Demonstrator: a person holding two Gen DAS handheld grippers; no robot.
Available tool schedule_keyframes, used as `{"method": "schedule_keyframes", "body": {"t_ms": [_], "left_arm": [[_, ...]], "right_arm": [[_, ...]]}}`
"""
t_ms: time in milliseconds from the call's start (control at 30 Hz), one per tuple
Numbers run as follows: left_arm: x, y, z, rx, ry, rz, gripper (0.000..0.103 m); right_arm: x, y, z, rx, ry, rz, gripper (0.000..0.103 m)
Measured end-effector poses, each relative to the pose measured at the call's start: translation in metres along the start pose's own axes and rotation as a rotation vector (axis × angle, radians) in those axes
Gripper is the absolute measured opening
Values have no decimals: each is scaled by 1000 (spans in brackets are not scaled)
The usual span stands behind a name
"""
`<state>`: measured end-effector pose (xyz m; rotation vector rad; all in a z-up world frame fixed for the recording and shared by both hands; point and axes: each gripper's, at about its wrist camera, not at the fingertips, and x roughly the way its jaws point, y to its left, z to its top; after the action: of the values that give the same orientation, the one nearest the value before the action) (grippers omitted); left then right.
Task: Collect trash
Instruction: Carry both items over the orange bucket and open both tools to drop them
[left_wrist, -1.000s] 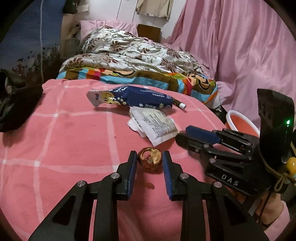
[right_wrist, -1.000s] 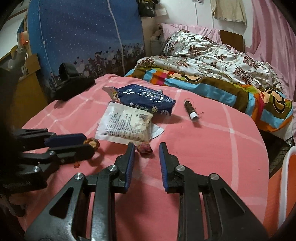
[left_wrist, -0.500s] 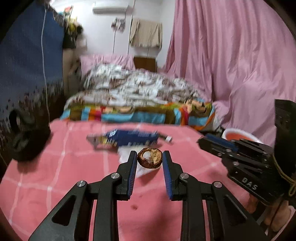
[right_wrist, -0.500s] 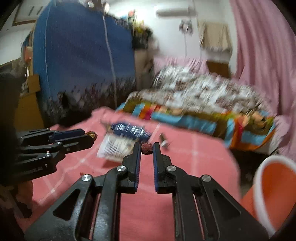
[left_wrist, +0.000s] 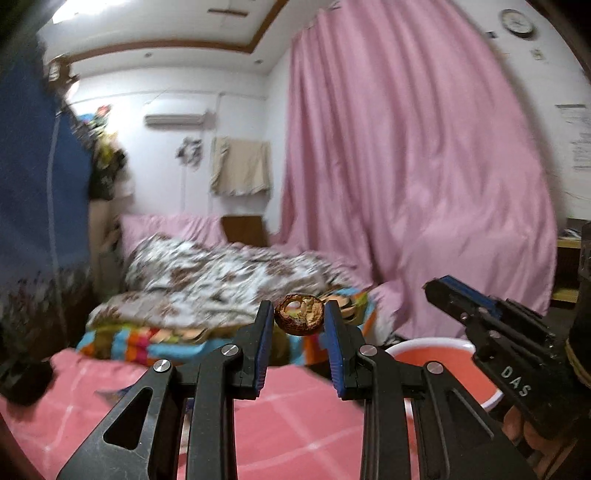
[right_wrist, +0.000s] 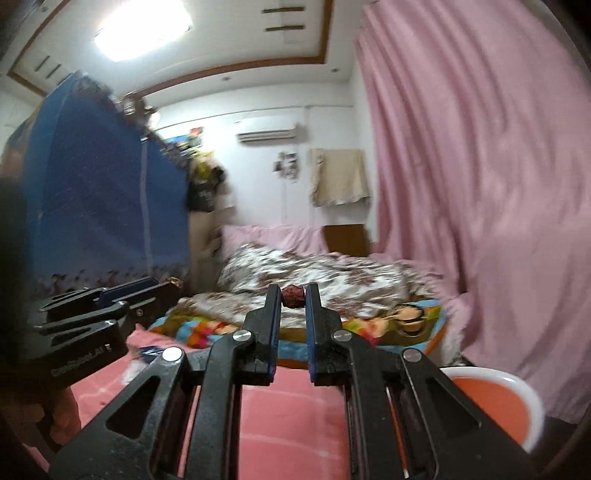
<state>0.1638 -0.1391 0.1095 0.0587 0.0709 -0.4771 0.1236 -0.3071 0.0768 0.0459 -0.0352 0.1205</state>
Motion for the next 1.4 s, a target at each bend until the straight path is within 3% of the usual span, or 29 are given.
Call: {"method": "schedule_keyframes", "body": {"t_ms": [233, 567, 767, 933, 1400], "left_arm": [[35, -52, 3, 41, 11, -137, 24], [101, -100, -13, -47, 215, -263, 24], [129, -116, -29, -74, 357, -304, 24], [148, -124, -47, -91, 477, -327, 24], [171, -132, -70, -114, 640, -357, 26]], "right_arm": [[-17, -58, -5, 51, 44, -155, 20], [-4, -128, -28, 178, 267, -296, 20], [4, -148, -46, 236, 374, -319, 20], [8, -160, -56, 277, 412, -327, 21], [9, -173, -67, 329, 467, -344, 21]]}}
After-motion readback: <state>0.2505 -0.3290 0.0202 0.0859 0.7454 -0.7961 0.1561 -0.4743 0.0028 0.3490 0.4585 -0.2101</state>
